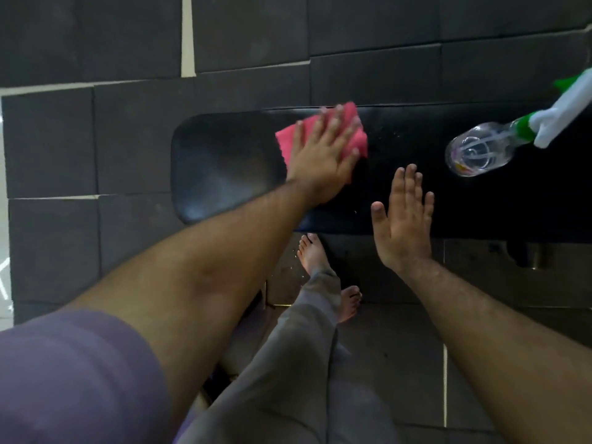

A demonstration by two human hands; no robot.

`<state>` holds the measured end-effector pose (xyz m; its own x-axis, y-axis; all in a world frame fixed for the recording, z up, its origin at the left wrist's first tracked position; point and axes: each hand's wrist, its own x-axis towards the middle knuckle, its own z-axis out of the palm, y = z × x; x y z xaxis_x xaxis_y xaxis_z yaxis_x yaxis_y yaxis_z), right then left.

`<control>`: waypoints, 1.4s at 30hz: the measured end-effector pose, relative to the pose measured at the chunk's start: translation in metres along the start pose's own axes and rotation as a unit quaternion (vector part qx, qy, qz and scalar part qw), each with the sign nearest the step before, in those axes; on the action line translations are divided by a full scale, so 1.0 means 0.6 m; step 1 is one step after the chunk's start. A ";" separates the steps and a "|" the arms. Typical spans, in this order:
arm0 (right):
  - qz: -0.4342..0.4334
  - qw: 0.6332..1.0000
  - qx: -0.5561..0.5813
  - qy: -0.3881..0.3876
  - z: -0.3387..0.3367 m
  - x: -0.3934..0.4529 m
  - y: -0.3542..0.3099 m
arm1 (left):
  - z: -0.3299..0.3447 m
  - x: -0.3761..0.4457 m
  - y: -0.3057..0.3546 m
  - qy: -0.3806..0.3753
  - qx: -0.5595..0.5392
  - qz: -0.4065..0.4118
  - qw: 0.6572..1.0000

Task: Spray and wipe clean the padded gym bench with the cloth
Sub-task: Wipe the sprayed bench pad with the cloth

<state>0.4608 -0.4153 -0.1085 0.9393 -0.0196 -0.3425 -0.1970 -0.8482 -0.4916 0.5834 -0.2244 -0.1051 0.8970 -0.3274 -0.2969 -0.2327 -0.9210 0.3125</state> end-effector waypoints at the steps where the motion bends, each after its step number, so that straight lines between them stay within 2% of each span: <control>1: -0.004 1.000 0.014 -0.004 -0.004 -0.001 0.002 | 0.019 -0.038 0.001 -0.015 0.034 0.086 0.996; 3: -0.012 1.000 0.020 -0.020 -0.013 -0.001 0.006 | 0.047 -0.121 -0.037 -0.038 0.098 0.198 0.974; 5: -0.014 0.999 0.023 -0.037 -0.020 -0.002 0.010 | 0.052 -0.181 -0.106 -0.041 0.114 0.192 0.974; 7: -0.014 0.998 0.030 -0.048 -0.026 -0.004 0.010 | 0.038 -0.201 -0.155 -0.030 0.104 0.108 0.988; 9: -0.016 0.998 0.035 -0.047 -0.030 -0.007 0.011 | 0.020 -0.170 -0.158 -0.014 0.078 0.033 0.996; 11: -0.020 0.998 0.041 -0.041 -0.034 -0.010 0.015 | 0.001 -0.104 -0.118 0.019 0.024 -0.068 0.997; 13: -0.021 0.998 0.047 -0.032 -0.037 -0.015 0.022 | -0.013 -0.027 -0.061 0.044 -0.019 -0.176 0.983; 15: -0.011 0.998 0.053 -0.007 -0.036 -0.026 0.033 | -0.017 0.035 -0.004 0.043 -0.035 -0.219 0.974; 16: -0.001 0.998 0.058 0.010 -0.035 -0.033 0.039 | -0.015 0.053 0.026 0.036 -0.037 -0.210 0.976; 18: 0.028 0.996 0.074 0.044 -0.032 -0.048 0.050 | -0.005 0.060 0.081 0.013 -0.032 -0.136 0.990; 20: 0.049 0.992 0.096 0.071 -0.028 -0.058 0.059 | 0.019 0.027 0.119 -0.017 0.002 0.006 1.000; 23: 0.043 0.989 0.111 0.084 -0.024 -0.064 0.066 | 0.058 -0.068 0.106 -0.063 0.099 0.235 0.965; 25: 0.041 0.990 0.111 0.071 -0.026 -0.064 0.071 | 0.063 -0.117 0.044 -0.053 0.147 0.295 0.943; 27: 0.035 0.993 0.104 0.049 -0.030 -0.062 0.079 | 0.048 -0.137 -0.031 -0.049 0.176 0.300 0.936; 28: 0.031 0.994 0.101 0.041 -0.032 -0.062 0.083 | 0.035 -0.136 -0.063 -0.050 0.187 0.277 0.941; 31: 0.020 0.993 0.106 0.037 -0.037 -0.066 0.093 | -0.009 -0.084 -0.107 -0.049 0.135 0.117 0.983; 34: 0.023 0.994 0.103 0.042 -0.041 -0.073 0.098 | -0.034 0.008 -0.051 -0.016 0.048 -0.034 0.998; 36: 0.045 0.993 0.093 0.059 -0.041 -0.076 0.102 | -0.030 0.056 0.020 -0.004 0.033 -0.071 0.997; 38: 0.068 0.990 0.099 0.079 -0.037 -0.079 0.104 | -0.009 0.069 0.095 -0.002 0.030 -0.041 0.999; 39: 0.076 0.988 0.104 0.085 -0.035 -0.080 0.105 | 0.006 0.057 0.130 -0.010 0.034 0.001 0.999; 42: 0.074 0.986 0.110 0.098 -0.032 -0.084 0.106 | 0.060 -0.036 0.179 -0.060 0.080 0.186 0.977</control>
<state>0.4062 -0.4784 -0.1075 0.9277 -0.2547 -0.2731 -0.3720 -0.6931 -0.6174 0.5254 -0.3237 -0.0979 0.6911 -0.6592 -0.2963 -0.5988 -0.7518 0.2760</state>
